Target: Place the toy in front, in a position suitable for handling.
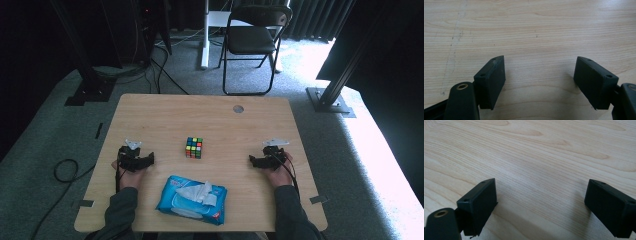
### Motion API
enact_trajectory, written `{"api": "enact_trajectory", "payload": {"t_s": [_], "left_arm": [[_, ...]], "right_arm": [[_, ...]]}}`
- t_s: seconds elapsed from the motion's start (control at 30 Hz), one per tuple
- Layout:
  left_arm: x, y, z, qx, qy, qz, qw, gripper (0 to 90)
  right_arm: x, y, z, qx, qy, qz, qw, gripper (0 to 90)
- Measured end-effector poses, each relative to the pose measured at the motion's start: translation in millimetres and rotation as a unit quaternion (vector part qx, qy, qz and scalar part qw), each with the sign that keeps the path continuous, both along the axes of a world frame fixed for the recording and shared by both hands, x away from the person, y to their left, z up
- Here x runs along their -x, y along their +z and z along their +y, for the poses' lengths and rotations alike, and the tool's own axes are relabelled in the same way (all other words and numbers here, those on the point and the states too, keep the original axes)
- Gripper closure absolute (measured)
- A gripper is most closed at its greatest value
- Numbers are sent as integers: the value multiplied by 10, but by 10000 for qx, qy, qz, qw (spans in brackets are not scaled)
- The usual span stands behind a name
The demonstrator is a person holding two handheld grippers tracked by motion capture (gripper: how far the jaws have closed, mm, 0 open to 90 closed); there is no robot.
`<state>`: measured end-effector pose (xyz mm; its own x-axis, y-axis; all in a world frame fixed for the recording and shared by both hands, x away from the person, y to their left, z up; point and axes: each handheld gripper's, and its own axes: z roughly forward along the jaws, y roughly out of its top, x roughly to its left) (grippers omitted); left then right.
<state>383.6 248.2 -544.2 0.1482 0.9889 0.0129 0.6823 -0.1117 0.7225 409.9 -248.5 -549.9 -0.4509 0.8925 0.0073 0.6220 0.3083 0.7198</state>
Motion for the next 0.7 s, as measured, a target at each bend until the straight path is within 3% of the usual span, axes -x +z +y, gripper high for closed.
{"api": "enact_trajectory", "payload": {"t_s": [0.57,0.63,0.67,0.7], "left_arm": [[27,7,-27,9,6,-13,10000,295],[31,22,-32,7,-11,23,10000,372],[44,55,-50,19,-43,-42,10000,370],[50,69,-59,28,-78,-93,9999,370]], "right_arm": [[17,29,60,31,-113,88,9999,156],[16,36,64,45,-119,115,9999,182],[25,62,72,51,-89,134,9999,275],[26,65,78,49,-68,131,9999,288]]}}
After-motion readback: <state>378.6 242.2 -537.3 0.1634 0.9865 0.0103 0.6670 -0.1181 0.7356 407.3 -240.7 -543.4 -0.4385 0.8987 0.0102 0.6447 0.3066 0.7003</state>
